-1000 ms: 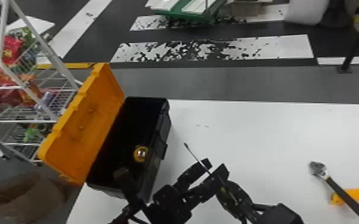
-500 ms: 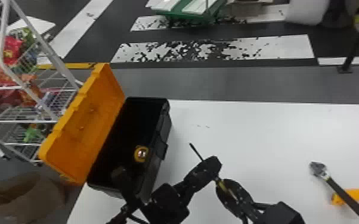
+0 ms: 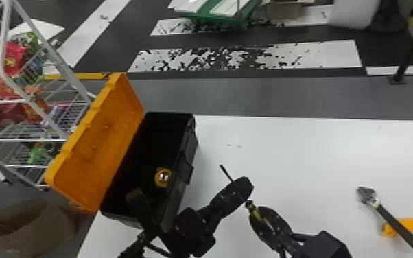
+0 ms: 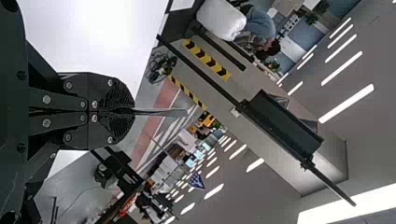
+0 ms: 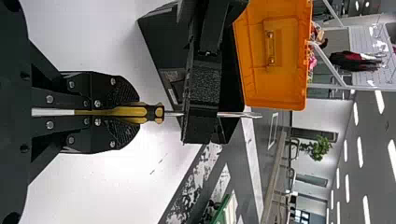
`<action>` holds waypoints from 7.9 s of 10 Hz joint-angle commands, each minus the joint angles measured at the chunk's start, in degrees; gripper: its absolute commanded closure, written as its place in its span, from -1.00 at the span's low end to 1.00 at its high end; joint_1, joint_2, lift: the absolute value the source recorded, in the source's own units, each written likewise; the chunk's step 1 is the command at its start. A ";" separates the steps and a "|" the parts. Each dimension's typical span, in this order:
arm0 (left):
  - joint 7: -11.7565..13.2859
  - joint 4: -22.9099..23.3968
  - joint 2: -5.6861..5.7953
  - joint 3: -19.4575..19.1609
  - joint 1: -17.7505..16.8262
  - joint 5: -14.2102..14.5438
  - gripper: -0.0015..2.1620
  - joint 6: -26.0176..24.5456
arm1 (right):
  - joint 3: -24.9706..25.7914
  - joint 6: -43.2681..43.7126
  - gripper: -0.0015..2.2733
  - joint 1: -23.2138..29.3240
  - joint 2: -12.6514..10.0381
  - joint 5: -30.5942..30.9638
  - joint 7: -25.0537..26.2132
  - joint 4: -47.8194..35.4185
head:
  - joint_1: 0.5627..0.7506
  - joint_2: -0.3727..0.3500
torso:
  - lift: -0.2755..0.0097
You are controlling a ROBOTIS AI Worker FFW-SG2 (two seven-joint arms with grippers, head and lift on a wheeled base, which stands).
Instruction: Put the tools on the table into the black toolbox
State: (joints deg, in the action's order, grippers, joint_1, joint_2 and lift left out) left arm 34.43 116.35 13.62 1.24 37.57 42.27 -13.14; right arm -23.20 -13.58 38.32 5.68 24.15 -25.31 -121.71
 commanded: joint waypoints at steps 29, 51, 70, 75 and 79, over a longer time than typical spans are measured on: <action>-13.16 -7.89 -2.28 -20.14 -6.45 -4.57 -0.96 10.89 | 13.71 3.60 -0.92 9.58 -0.93 -12.29 0.17 -1.77 | 0.41 1.00 | 0.66; -32.94 -13.96 -1.05 5.00 10.51 -31.20 -0.96 54.84 | 44.64 25.92 -0.90 11.95 -5.73 -33.56 -8.61 11.24 | 0.41 -0.40 | 0.66; -32.85 -14.83 2.38 7.64 9.37 -30.14 -0.95 54.31 | 34.54 -35.78 -0.82 -8.97 -5.73 -14.04 0.44 2.80 | 0.41 -0.43 | 0.66; -32.85 -15.01 2.46 7.64 9.10 -29.97 -0.95 54.31 | 33.66 -43.86 -0.72 -12.48 -5.73 -12.02 0.44 2.80 | 0.41 -0.42 | 0.66; -32.85 -15.01 2.46 7.81 9.10 -29.97 -0.95 54.49 | 33.74 -44.74 -0.48 -12.92 -5.73 -11.94 0.53 2.89 | 0.41 -0.42 | 0.66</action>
State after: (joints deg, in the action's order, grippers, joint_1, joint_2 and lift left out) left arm 1.58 101.34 16.08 9.05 46.67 12.30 41.29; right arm 10.55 -58.19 25.41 0.09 12.21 -24.79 -118.83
